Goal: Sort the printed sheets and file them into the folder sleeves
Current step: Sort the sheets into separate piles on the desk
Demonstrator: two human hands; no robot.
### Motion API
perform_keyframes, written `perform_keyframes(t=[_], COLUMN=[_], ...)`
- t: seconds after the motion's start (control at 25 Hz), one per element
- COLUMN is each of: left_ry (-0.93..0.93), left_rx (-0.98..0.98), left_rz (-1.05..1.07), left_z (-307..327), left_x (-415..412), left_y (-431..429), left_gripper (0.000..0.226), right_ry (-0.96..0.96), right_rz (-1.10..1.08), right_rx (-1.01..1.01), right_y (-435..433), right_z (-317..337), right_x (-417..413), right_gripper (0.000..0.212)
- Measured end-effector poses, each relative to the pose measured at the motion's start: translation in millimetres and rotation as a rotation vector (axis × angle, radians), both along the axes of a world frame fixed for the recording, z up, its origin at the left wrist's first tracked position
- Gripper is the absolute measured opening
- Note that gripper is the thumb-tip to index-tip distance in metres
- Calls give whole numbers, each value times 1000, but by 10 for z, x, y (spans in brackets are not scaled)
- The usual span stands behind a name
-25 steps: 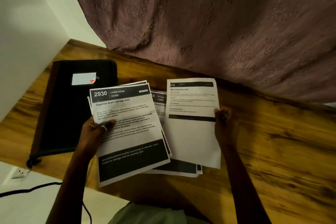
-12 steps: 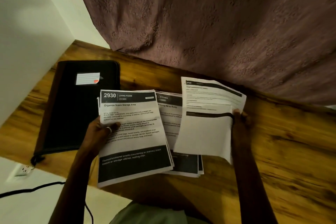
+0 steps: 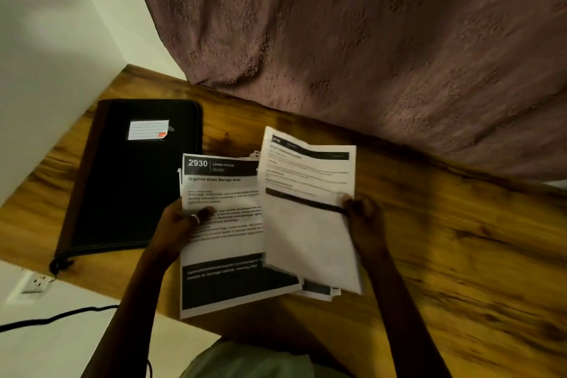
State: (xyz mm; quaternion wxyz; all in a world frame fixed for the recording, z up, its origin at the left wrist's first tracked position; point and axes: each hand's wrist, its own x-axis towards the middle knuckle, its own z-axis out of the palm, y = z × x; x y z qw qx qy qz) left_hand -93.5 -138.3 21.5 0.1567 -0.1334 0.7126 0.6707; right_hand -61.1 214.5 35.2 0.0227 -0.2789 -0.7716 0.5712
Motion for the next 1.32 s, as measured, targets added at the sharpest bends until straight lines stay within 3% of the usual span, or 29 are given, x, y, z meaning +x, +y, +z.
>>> perform_keyframes(t=[0.16, 0.32, 0.44, 0.48, 0.52, 0.56, 0.6, 0.64, 0.68, 1.0, 1.32], left_ry=[-68, -55, -50, -52, -58, -55, -45, -29, -12, 12, -6], left_rx=[8, -40, -93, -100, -101, -96, -90, -80, -70, -35, -17], left_rz=[59, 24, 10, 17, 27, 37, 37, 39, 43, 121, 127], left_z=[23, -18, -56, -74, -81, -95, -94, -99, -88, -54, -72], left_x=[-11, -14, -7, -9, -8, -9, -2, 4, 9, 0, 1], left_y=[53, 58, 61, 62, 59, 47, 35, 28, 30, -50, -85], left_gripper=[37, 20, 24, 24, 25, 25, 25, 25, 25, 24, 24], right_ry=[-44, 21, 51, 6, 15, -131, -193, -171, -162, -275, -247], right_rz=[173, 323, 422, 394, 257, 174, 68, -11, -64, -109, -113], right_rx=[235, 354, 485, 511, 401, 541, 311, 558, 318, 329, 414], right_y=[-472, -769, -663, -563, -450, -301, -295, -226, -269, -157, -56], right_z=[-197, -290, -442, -543, -665, -662, -565, -629, -502, -506, -530], right_x=[-42, -117, -159, -148, -170, -176, -182, -197, -212, -334, -288], right_gripper=[36, 35, 21, 18, 24, 35, 44, 49, 48, 29, 11])
